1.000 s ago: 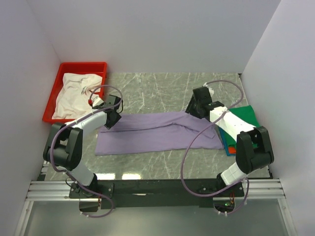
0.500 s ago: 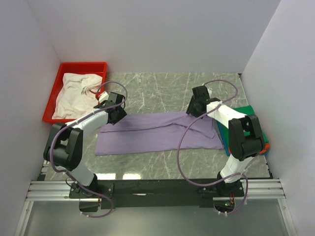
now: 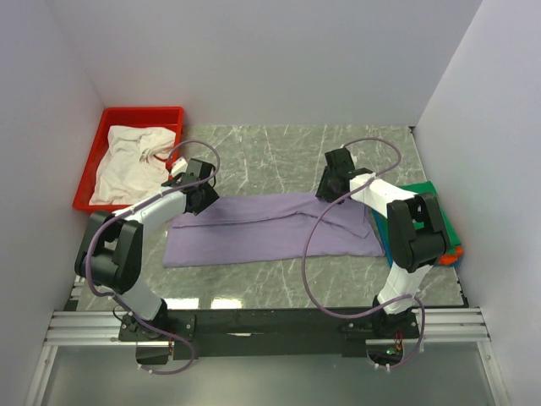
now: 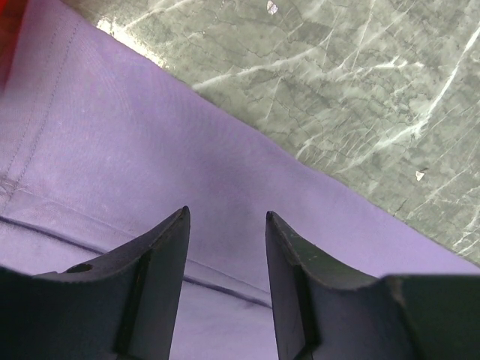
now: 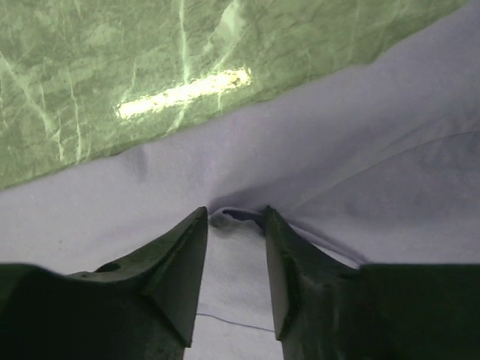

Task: Fold and stack the t-shirts
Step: Fold the tshirt

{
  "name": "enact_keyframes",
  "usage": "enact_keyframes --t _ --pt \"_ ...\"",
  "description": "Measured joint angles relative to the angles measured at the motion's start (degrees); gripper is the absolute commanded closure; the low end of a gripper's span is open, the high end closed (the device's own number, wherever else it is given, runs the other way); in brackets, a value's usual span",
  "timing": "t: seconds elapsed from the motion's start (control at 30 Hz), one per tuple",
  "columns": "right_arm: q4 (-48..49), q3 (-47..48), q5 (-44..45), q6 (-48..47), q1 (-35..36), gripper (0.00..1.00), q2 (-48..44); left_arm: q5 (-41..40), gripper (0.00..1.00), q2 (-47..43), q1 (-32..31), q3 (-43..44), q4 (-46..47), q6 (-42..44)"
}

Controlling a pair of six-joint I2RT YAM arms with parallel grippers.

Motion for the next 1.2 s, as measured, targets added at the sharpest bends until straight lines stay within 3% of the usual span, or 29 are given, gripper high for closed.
enact_keyframes --t 0.03,0.17,0.27,0.53,0.93,1.2 --pt "0.02 0.00 -0.09 0.13 0.24 0.60 0.00 0.00 0.50 0.00 -0.02 0.00 0.00 0.02" --pt "0.17 0.00 -0.20 0.20 0.59 0.88 0.00 0.00 0.50 0.00 -0.02 0.00 -0.04 0.02" --pt "0.20 -0.04 -0.26 0.39 0.63 1.00 0.00 0.00 0.50 0.00 -0.02 0.00 -0.04 0.00" --pt "0.37 -3.15 -0.52 1.11 1.81 1.00 -3.54 0.00 0.51 -0.20 0.00 0.00 -0.15 0.00" --pt "0.37 -10.82 0.92 5.31 9.79 1.00 -12.22 0.26 0.51 -2.12 -0.02 -0.04 -0.48 0.04" --pt "1.84 -19.91 4.07 10.69 13.44 1.00 -18.53 1.07 0.51 -2.91 -0.02 -1.05 -0.50 0.37"
